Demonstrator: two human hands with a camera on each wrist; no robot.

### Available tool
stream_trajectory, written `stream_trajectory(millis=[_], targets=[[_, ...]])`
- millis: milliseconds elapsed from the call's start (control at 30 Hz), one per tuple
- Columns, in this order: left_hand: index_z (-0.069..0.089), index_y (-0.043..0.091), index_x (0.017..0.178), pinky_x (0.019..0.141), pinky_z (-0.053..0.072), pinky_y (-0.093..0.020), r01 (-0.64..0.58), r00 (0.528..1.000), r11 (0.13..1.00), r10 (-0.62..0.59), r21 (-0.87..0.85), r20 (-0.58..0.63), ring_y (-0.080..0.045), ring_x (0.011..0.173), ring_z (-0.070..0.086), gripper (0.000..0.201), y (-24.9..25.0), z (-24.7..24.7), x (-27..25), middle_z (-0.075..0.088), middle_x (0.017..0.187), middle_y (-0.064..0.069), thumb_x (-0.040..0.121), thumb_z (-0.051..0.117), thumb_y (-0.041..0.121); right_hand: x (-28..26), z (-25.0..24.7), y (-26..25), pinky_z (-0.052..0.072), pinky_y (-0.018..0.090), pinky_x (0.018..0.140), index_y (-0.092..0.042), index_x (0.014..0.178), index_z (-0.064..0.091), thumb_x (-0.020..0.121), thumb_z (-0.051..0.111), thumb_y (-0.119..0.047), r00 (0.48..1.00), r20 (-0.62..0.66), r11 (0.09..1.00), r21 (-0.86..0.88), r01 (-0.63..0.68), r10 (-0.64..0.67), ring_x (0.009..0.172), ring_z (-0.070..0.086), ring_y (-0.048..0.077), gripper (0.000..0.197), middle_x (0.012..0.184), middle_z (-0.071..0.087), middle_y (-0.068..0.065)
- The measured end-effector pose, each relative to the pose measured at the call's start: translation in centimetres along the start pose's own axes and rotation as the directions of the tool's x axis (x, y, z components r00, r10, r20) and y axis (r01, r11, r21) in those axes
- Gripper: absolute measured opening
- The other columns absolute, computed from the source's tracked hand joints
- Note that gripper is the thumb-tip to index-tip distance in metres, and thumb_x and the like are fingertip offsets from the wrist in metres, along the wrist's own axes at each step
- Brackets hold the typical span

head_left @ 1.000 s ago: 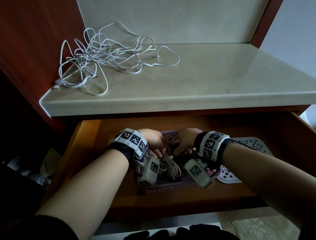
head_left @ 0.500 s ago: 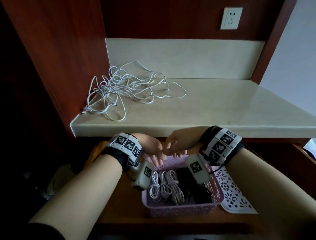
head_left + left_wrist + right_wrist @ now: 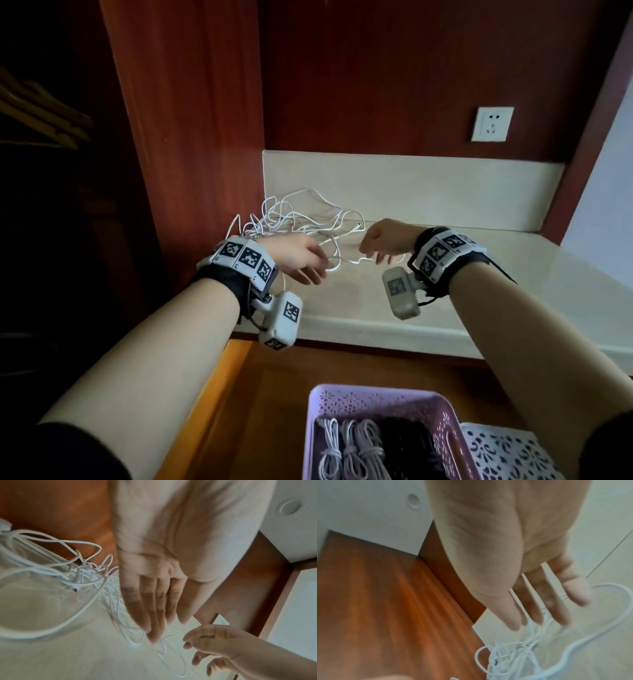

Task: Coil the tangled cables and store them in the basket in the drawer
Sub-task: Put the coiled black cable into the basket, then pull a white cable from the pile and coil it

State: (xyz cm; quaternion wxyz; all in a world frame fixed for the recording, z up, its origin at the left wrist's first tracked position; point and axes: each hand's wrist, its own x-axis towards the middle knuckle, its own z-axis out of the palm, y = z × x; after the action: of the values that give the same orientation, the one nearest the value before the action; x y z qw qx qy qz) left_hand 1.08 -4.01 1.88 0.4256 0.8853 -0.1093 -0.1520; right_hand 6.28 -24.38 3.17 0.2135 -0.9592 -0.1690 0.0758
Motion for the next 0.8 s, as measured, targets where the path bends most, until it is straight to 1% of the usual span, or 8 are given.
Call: stream_trajectory(millis=[100,167,267,400,500,533,700,800], targets=[[0.055,0.007,0.108,0.049,0.05,-0.015,-0.025,0.986,1.0,0.025,0.003,-0.166,-0.01,0.065,0.06,0.015,0.2,-0.3,2.1,0.059,0.084,-0.002,0.093,0.056,0.003,2.7,-0.1,1.8,0.044,0.023,0.063,-0.003,0.124,0.055,0.09,0.057,-0.012,0.984,-0.156,0.991,-0.091,-0.098,0.083,0.089,0.058,0.024,0.035,0.122,0.054,0.013],[0.05,0.006,0.125,0.05,0.049,-0.018,-0.033,0.978,0.999,0.038,0.028,-0.206,-0.011,0.064,0.056,0.036,0.2,0.1,3.7,0.055,0.097,-0.002,0.091,0.056,-0.002,4.2,0.1,3.1,0.047,0.034,0.081,-0.012,0.139,0.039,0.089,0.059,-0.015,0.973,-0.168,0.97,-0.158,-0.185,0.158,0.118,0.049,0.032,0.054,0.142,0.037,0.015],[0.04,0.013,0.138,0.053,0.046,-0.021,-0.018,0.99,0.995,0.032,0.103,-0.139,-0.013,0.063,0.056,0.056,0.0,1.2,5.7,0.049,0.112,-0.001,0.088,0.053,-0.008,5.7,1.0,4.3,0.045,0.042,0.091,-0.008,0.143,0.025,0.088,0.058,-0.012,0.948,-0.184,0.921,-0.249,-0.301,0.26,0.122,0.049,0.036,0.064,0.138,0.041,0.018],[0.052,0.007,0.129,0.068,0.048,-0.026,-0.06,0.996,0.949,0.077,0.308,-0.044,-0.024,0.092,0.063,0.046,-0.7,2.2,7.9,0.061,0.12,-0.013,0.085,0.061,-0.004,7.6,1.4,7.1,0.05,0.041,0.082,-0.001,0.128,0.041,0.084,0.054,-0.011,0.929,-0.186,0.923,-0.16,-0.35,0.32,0.103,0.062,0.037,0.047,0.11,0.059,0.016],[0.068,0.002,0.109,0.078,0.044,-0.021,-0.117,0.976,0.926,0.174,0.36,-0.128,-0.019,0.093,0.06,0.025,-1.3,1.9,8.8,0.068,0.112,-0.015,0.084,0.066,0.002,8.1,1.0,8.7,0.05,0.035,0.068,-0.007,0.088,0.055,0.087,0.055,-0.009,0.937,-0.199,0.95,-0.063,-0.306,0.289,0.094,0.064,0.035,0.002,0.098,0.061,0.015],[0.07,0.003,0.106,0.079,0.043,-0.021,-0.137,0.96,0.928,0.211,0.347,-0.185,-0.019,0.094,0.062,0.021,-1.3,1.6,8.9,0.069,0.109,-0.014,0.084,0.067,0.004,7.7,0.7,8.6,0.049,0.032,0.062,-0.012,0.075,0.051,0.089,0.054,-0.009,0.93,-0.236,0.956,-0.009,-0.294,0.283,0.087,0.065,0.032,0.014,0.093,0.061,0.015],[0.069,0.003,0.1,0.084,0.046,-0.022,-0.309,0.726,0.941,0.329,0.142,-0.603,-0.02,0.093,0.062,0.013,1.1,-0.6,8.5,0.069,0.101,-0.01,0.088,0.064,0.007,5.6,-1.0,7.8,0.046,0.021,0.04,-0.011,0.071,0.045,0.098,0.038,-0.01,0.816,-0.444,0.884,0.438,-0.164,0.371,0.038,0.058,0.012,0.027,0.066,0.058,0.011],[0.068,0.0,0.098,0.071,0.042,-0.003,-0.453,0.551,0.87,0.445,0.195,-0.706,-0.016,0.088,0.059,0.011,3.9,-2.2,7.8,0.066,0.099,-0.009,0.089,0.061,0.003,4.9,-1.8,7.1,0.039,0.02,0.036,-0.005,0.078,0.043,0.099,0.032,-0.008,0.749,-0.505,0.777,0.63,-0.022,0.43,0.027,0.05,0.009,0.024,0.06,0.058,0.012]])
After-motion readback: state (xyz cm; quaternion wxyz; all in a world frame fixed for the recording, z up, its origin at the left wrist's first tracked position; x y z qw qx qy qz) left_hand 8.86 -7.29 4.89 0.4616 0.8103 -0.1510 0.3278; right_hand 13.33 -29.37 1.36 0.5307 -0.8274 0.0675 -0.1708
